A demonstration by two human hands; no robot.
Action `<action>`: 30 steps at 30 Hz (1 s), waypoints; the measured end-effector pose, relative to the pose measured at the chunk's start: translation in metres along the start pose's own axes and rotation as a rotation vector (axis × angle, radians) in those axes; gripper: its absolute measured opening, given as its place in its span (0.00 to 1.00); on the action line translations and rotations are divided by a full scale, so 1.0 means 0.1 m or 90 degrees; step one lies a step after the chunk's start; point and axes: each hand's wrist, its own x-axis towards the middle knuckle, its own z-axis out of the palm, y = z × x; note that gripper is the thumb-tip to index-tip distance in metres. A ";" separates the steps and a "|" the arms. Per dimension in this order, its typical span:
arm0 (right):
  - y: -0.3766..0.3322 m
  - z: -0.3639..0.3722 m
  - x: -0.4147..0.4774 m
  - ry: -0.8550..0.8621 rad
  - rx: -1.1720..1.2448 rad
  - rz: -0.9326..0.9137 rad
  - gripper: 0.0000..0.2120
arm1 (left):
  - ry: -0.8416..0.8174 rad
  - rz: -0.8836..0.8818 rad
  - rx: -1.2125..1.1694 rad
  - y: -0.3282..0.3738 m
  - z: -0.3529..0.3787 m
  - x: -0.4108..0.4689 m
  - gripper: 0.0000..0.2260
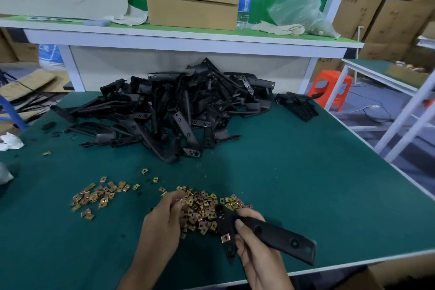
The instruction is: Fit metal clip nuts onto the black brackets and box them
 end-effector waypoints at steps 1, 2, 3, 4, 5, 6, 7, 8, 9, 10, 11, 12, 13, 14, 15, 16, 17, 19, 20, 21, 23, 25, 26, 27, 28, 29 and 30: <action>0.00 0.00 0.00 -0.003 0.001 -0.001 0.15 | -0.001 -0.005 0.004 0.00 -0.01 0.00 0.12; 0.01 -0.01 0.01 -0.006 0.002 -0.003 0.15 | -0.002 -0.011 0.003 0.00 -0.02 0.00 0.12; 0.01 -0.01 0.02 -0.009 0.006 -0.006 0.15 | 0.000 -0.017 0.000 0.00 -0.03 0.00 0.12; 0.01 -0.01 0.02 -0.011 0.008 -0.009 0.15 | 0.008 -0.023 -0.005 0.01 -0.04 0.00 0.11; 0.01 0.00 0.02 -0.013 0.009 -0.011 0.15 | 0.021 -0.029 -0.013 0.01 -0.06 -0.01 0.10; 0.01 0.00 0.02 -0.013 0.010 -0.013 0.15 | 0.035 -0.038 -0.031 0.02 -0.07 -0.02 0.09; 0.01 -0.01 0.02 -0.010 0.010 -0.013 0.15 | 0.044 -0.051 -0.060 0.03 -0.09 -0.02 0.09; 0.02 -0.01 0.02 -0.007 0.010 -0.011 0.15 | 0.045 -0.067 -0.092 0.04 -0.09 -0.03 0.09; 0.02 -0.02 0.02 -0.004 0.010 -0.010 0.15 | 0.037 -0.084 -0.122 0.05 -0.10 -0.05 0.09; 0.02 -0.02 0.02 -0.004 0.011 -0.008 0.15 | 0.019 -0.097 -0.143 0.06 -0.08 -0.08 0.08; 0.02 -0.02 0.02 -0.006 0.012 -0.007 0.15 | -0.003 -0.105 -0.150 0.08 -0.06 -0.11 0.08; 0.02 -0.02 0.02 -0.010 0.015 -0.006 0.15 | -0.028 -0.112 -0.152 0.08 -0.03 -0.14 0.07; 0.02 -0.02 0.02 -0.013 0.017 -0.011 0.15 | -0.056 -0.119 -0.161 0.10 0.02 -0.17 0.08; 0.02 -0.02 0.02 -0.015 0.020 -0.017 0.15 | -0.082 -0.127 -0.180 0.11 0.06 -0.21 0.09; 0.02 -0.01 0.02 -0.017 0.022 -0.022 0.15 | -0.104 -0.139 -0.208 0.13 0.11 -0.23 0.09; 0.02 -0.01 0.02 -0.018 0.022 -0.025 0.15 | -0.121 -0.154 -0.249 0.15 0.15 -0.26 0.09; 0.02 -0.01 0.02 -0.018 0.021 -0.026 0.15 | -0.138 -0.174 -0.293 0.19 0.18 -0.29 0.08; 0.02 -0.01 0.01 -0.015 0.018 -0.026 0.15 | -0.172 -0.216 -0.351 0.25 0.24 -0.33 0.08; 0.02 -0.01 0.00 -0.014 0.014 -0.024 0.16 | -0.188 -0.232 -0.365 0.27 0.27 -0.35 0.10; 0.02 -0.01 0.00 -0.014 0.011 -0.023 0.16 | -0.202 -0.242 -0.374 0.28 0.29 -0.37 0.11; 0.03 -0.01 0.00 -0.018 0.015 -0.022 0.17 | -0.227 -0.258 -0.399 0.31 0.31 -0.39 0.13; 0.03 -0.01 0.00 -0.026 0.020 -0.025 0.16 | -0.236 -0.289 -0.458 0.32 0.33 -0.38 0.12; 0.03 -0.01 0.00 -0.030 0.021 -0.027 0.16 | -0.231 -0.316 -0.506 0.32 0.33 -0.37 0.11; 0.03 -0.01 0.00 -0.034 0.019 -0.027 0.16 | -0.218 -0.345 -0.561 0.32 0.34 -0.36 0.10; 0.02 -0.01 0.00 -0.035 0.017 -0.028 0.16 | -0.204 -0.372 -0.610 0.31 0.35 -0.35 0.09; 0.02 -0.01 0.00 -0.034 0.017 -0.028 0.16 | -0.196 -0.390 -0.647 0.30 0.35 -0.35 0.08; 0.02 -0.01 0.00 -0.032 0.019 -0.028 0.16 | -0.196 -0.400 -0.674 0.30 0.35 -0.35 0.08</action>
